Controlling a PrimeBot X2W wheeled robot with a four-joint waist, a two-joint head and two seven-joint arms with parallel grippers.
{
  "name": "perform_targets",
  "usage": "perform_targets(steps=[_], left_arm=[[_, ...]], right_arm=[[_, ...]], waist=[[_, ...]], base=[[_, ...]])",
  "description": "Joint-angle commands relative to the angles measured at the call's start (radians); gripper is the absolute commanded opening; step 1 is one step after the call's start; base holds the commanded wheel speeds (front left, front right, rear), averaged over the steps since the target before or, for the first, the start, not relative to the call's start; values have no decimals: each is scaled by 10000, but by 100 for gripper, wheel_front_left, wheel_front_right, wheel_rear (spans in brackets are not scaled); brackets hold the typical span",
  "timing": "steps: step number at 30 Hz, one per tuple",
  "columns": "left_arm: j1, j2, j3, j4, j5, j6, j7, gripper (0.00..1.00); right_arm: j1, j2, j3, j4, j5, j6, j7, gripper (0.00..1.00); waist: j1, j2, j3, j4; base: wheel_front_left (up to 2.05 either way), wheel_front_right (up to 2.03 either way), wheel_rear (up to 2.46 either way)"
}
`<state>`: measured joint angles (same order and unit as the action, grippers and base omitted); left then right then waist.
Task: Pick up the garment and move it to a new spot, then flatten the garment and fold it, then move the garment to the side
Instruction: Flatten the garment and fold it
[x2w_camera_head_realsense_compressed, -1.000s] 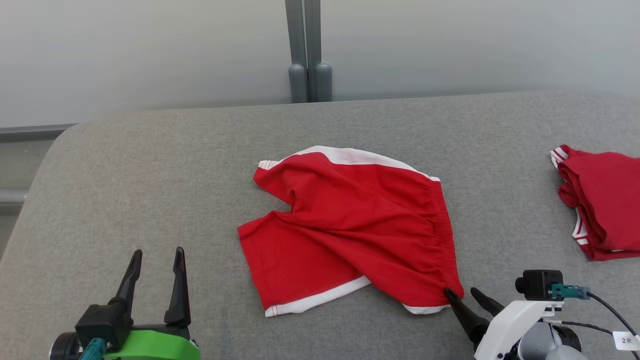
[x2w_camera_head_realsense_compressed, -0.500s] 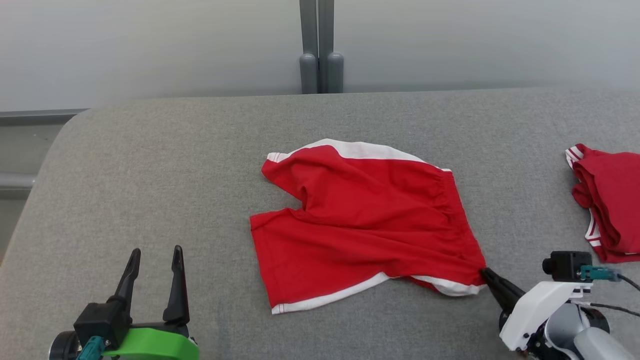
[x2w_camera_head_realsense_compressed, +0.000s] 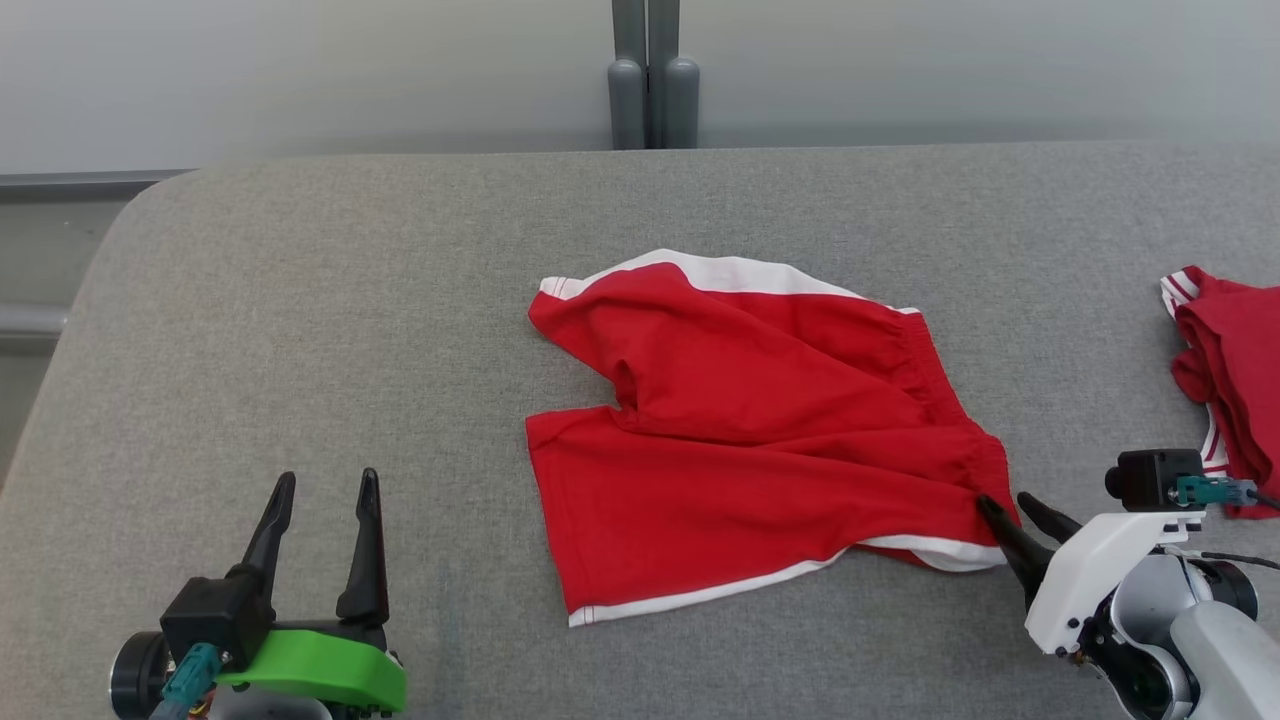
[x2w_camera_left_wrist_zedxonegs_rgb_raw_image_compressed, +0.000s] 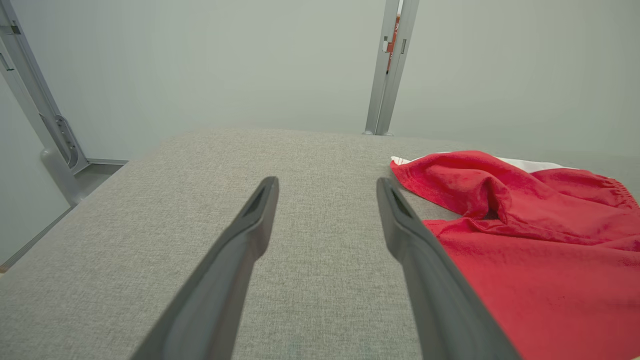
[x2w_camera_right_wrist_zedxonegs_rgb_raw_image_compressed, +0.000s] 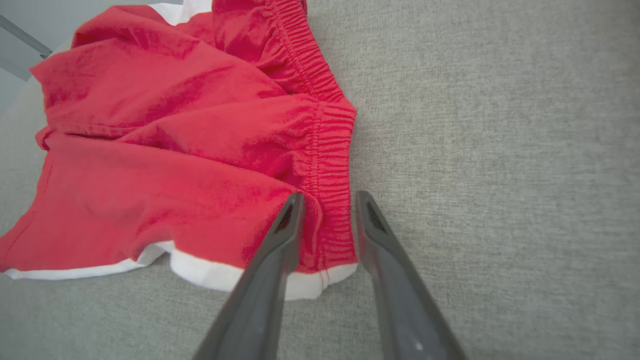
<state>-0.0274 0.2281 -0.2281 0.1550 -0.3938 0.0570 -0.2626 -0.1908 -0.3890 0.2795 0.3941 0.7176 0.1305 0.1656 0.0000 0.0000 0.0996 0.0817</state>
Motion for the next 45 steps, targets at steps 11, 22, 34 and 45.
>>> perform_targets(steps=[11,22,34,45], left_arm=[[222,3,227,-29,7,-18,-25,100],[578,-105,914,-618,136,239,-25,100],[940,-608,1424,-413,675,-127,-26,100],[744,-940,1734,-99,1077,-522,-26,100]], right_arm=[[414,-130,-949,-742,-368,5,-1116,100],[689,849,-2426,-1743,-2108,5,-4125,100],[1483,1771,-2254,-2073,-3079,5,-4310,100],[1236,1596,-1717,-2074,-3282,5,-4312,100]], waist=[[0,0,-645,-463],[0,0,-1105,-832],[0,0,-1115,-853],[0,0,-1145,-939]], base=[[0,0,0],[0,0,0],[0,0,0],[0,0,0]])
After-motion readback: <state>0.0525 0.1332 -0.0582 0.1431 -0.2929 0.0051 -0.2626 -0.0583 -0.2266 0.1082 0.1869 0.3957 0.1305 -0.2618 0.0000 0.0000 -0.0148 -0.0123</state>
